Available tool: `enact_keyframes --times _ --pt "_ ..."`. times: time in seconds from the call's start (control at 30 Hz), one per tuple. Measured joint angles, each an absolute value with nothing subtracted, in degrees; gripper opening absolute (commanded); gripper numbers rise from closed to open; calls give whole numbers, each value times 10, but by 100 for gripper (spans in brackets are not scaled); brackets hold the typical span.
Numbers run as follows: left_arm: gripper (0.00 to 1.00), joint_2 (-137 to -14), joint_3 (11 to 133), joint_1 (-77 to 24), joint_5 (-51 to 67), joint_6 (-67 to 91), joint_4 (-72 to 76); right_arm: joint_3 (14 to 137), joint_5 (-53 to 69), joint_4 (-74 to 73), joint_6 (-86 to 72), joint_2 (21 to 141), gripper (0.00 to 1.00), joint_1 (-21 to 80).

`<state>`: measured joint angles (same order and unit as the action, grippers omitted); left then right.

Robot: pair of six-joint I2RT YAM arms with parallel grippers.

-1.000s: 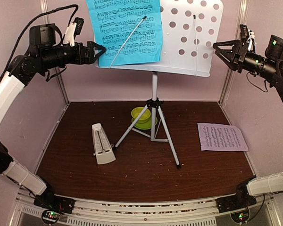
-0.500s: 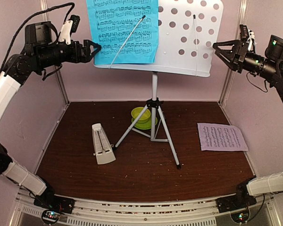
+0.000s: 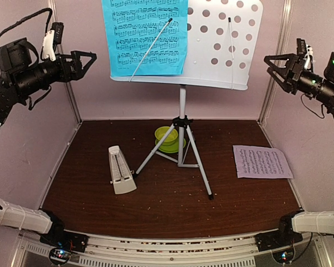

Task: Set up the instrument practice props

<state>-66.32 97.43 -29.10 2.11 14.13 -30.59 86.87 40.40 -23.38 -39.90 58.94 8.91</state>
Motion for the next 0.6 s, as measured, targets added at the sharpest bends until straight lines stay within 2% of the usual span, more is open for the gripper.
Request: enact_keyframes --times 0.13,0.37,0.6 --pt "98 -629 910 -263 9 181 -297 827 385 -247 -404 561 71 46" --pt "98 -623 844 -236 -31 235 -314 743 277 -339 -384 519 72 -14" --pt "98 -629 807 -231 -31 262 -309 621 214 -390 -331 580 73 -12"
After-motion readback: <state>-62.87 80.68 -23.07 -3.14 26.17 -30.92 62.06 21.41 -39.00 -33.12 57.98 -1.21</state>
